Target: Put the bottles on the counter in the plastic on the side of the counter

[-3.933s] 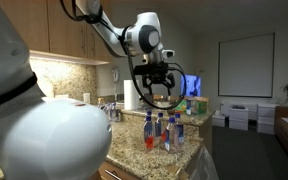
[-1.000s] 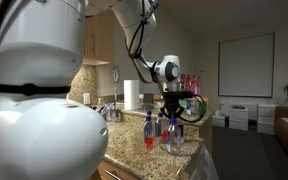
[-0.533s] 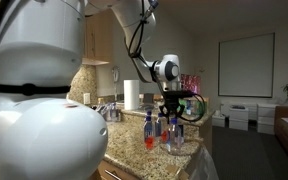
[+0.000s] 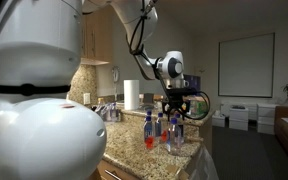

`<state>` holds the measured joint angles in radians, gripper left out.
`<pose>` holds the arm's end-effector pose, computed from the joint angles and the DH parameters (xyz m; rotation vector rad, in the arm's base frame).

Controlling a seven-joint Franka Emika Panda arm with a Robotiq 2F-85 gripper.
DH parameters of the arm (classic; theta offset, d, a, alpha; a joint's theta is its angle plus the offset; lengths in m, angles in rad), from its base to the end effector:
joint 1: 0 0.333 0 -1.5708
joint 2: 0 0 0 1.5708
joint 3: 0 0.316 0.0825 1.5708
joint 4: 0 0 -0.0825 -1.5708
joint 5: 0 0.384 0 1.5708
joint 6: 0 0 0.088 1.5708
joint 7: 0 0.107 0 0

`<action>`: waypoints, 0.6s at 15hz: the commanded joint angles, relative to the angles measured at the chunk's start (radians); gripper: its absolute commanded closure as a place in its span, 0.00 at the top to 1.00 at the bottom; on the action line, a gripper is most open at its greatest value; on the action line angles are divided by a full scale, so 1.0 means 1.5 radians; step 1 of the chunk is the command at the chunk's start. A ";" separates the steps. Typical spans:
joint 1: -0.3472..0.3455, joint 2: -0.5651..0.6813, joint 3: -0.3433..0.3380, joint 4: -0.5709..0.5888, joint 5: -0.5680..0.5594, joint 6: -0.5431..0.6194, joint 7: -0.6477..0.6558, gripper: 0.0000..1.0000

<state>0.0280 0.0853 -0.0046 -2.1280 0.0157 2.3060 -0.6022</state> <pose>0.5634 0.0135 0.3784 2.9763 0.9462 0.1441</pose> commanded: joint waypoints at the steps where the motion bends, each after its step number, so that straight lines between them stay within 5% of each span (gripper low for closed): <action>1: -0.012 -0.018 0.008 -0.015 0.005 -0.022 0.000 0.52; 7: -0.013 -0.022 0.008 -0.009 0.008 -0.055 -0.007 0.11; 9: -0.014 -0.024 0.007 -0.005 0.008 -0.065 -0.007 0.09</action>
<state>0.0264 0.0796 -0.0045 -2.1286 0.0166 2.2449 -0.6022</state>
